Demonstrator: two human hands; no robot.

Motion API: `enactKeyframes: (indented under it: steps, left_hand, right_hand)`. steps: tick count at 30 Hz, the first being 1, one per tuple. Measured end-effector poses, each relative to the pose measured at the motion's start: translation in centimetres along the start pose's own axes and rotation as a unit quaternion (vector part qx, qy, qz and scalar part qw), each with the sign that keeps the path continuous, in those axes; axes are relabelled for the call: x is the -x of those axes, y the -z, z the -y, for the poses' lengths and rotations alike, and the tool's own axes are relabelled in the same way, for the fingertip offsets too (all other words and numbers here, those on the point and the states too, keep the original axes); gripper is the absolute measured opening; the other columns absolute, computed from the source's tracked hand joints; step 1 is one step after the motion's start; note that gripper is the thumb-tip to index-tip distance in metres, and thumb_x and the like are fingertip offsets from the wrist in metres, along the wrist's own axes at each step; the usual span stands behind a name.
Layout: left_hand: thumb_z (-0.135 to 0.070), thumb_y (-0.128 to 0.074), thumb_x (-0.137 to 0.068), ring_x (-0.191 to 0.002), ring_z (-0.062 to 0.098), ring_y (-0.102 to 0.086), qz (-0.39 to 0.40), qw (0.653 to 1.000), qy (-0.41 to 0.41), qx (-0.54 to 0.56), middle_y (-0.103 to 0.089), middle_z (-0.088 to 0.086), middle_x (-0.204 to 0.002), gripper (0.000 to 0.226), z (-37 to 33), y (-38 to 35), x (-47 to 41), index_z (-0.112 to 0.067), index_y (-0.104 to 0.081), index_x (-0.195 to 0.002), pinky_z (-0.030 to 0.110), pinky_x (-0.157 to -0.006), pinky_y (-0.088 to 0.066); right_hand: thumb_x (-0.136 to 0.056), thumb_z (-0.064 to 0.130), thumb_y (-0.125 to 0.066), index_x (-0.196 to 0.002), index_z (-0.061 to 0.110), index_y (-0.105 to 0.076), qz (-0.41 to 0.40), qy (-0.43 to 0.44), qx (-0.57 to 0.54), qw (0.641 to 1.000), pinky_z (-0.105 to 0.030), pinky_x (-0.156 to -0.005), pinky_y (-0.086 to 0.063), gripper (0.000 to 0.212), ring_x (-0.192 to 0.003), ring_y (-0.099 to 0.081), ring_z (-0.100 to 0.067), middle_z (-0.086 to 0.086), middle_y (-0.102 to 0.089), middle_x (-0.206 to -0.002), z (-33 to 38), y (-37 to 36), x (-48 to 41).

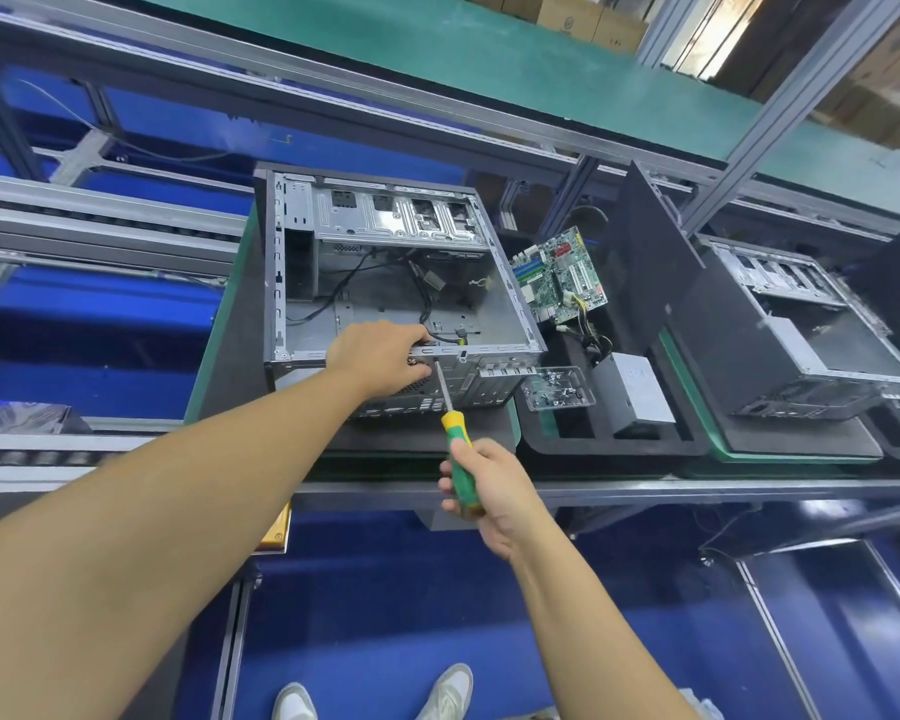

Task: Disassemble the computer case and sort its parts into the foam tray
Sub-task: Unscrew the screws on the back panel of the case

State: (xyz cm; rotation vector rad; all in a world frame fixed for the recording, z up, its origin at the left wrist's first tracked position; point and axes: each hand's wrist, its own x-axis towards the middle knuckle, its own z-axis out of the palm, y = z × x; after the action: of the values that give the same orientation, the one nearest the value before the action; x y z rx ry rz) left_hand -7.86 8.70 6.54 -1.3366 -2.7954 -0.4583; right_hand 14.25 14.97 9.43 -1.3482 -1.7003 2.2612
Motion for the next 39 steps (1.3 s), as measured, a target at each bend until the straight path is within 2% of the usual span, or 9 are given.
enactKeyframes:
  steps: [4,7,11,17,20,26,32,35,39]
  left_hand:
    - [-0.06,-0.057,-0.088,-0.096,0.027,-0.066,0.002,1.0,-0.002,0.008,-0.071,-0.003,-0.105,0.045,0.0,0.1,0.0,-0.039,-0.055,-0.128,0.032,-0.065,-0.043]
    - [-0.06,-0.057,-0.088,-0.096,0.027,-0.066,-0.001,1.0,-0.003,0.009,-0.071,-0.003,-0.103,0.045,0.0,0.0,0.1,-0.04,-0.055,-0.127,0.032,-0.064,-0.042]
    - [-0.061,-0.057,-0.087,-0.095,0.026,-0.066,-0.003,1.0,-0.001,0.011,-0.071,-0.005,-0.102,0.044,0.0,0.0,0.1,-0.04,-0.055,-0.127,0.032,-0.063,-0.041]
    - [-0.061,-0.056,-0.087,-0.095,0.026,-0.066,0.002,1.0,0.007,0.015,-0.071,-0.004,-0.102,0.045,0.0,-0.1,0.1,-0.041,-0.055,-0.127,0.033,-0.067,-0.046]
    - [-0.061,-0.057,-0.087,-0.099,0.027,-0.065,0.007,1.0,0.013,0.016,-0.07,-0.004,-0.107,0.046,0.0,0.0,0.1,-0.042,-0.054,-0.128,0.034,-0.071,-0.048]
    - [-0.061,-0.057,-0.087,-0.101,0.028,-0.065,0.012,1.0,0.014,0.014,-0.07,-0.004,-0.11,0.045,-0.1,0.1,0.1,-0.042,-0.054,-0.128,0.034,-0.072,-0.048]
    - [-0.061,-0.057,-0.088,-0.098,0.028,-0.065,0.017,1.0,0.006,0.017,-0.07,-0.002,-0.109,0.045,0.1,0.4,0.0,-0.04,-0.055,-0.127,0.033,-0.068,-0.045]
    - [-0.061,-0.058,-0.088,-0.1,0.028,-0.064,0.02,1.0,0.002,0.023,-0.069,-0.002,-0.112,0.045,0.0,0.5,0.1,-0.039,-0.055,-0.127,0.033,-0.069,-0.045]
    - [-0.061,-0.059,-0.087,-0.104,0.027,-0.063,0.032,0.999,0.013,0.032,-0.069,-0.004,-0.113,0.045,0.0,0.6,0.1,-0.042,-0.054,-0.128,0.034,-0.073,-0.047]
  right_hand:
    - [-0.098,0.027,-0.062,-0.089,0.018,-0.038,-0.046,0.045,0.102,0.993,-0.022,-0.043,-0.041,0.027,-0.059,-0.056,-0.012,-0.004,-0.05,-0.095,-0.2,-0.6,0.0]
    - [-0.101,0.039,-0.056,-0.101,0.012,-0.051,0.041,-0.053,-0.01,0.998,-0.022,-0.042,-0.028,0.028,-0.057,-0.045,-0.014,-0.008,-0.052,-0.091,0.7,-0.3,0.3]
    - [-0.106,0.034,-0.036,-0.107,-0.003,-0.06,0.138,-0.109,-0.117,0.977,-0.025,-0.045,-0.035,0.043,-0.06,-0.048,-0.018,-0.015,-0.064,-0.086,0.9,0.6,0.4]
    - [-0.098,0.022,-0.061,-0.092,0.012,-0.046,-0.039,0.049,0.039,0.997,-0.029,-0.054,-0.056,0.019,-0.065,-0.063,-0.012,-0.006,-0.053,-0.091,-0.4,-0.6,0.0]
    - [-0.097,0.029,-0.06,-0.092,0.017,-0.043,-0.056,0.054,0.089,0.993,-0.022,-0.04,-0.036,0.021,-0.053,-0.049,-0.01,-0.003,-0.049,-0.088,-0.7,-1.5,-0.1]
    - [-0.101,0.032,-0.039,-0.102,-0.002,-0.063,0.118,-0.108,-0.132,0.978,-0.023,-0.042,-0.031,0.041,-0.054,-0.047,-0.017,-0.01,-0.059,-0.078,0.7,0.0,0.0]
    - [-0.099,0.028,-0.061,-0.09,0.011,-0.055,-0.044,0.055,0.035,0.997,-0.031,-0.055,-0.057,0.02,-0.076,-0.063,-0.017,-0.006,-0.056,-0.094,-0.6,-1.1,-0.1]
    - [-0.095,0.024,-0.063,-0.088,0.017,-0.04,-0.079,0.096,0.113,0.986,-0.023,-0.044,-0.045,0.026,-0.061,-0.059,-0.013,-0.003,-0.052,-0.09,-1.0,-1.6,-0.2]
    - [-0.098,0.034,-0.048,-0.1,0.008,-0.056,0.058,-0.072,-0.088,0.992,-0.022,-0.041,-0.032,0.027,-0.056,-0.047,-0.016,-0.007,-0.054,-0.082,0.9,-0.6,0.1]
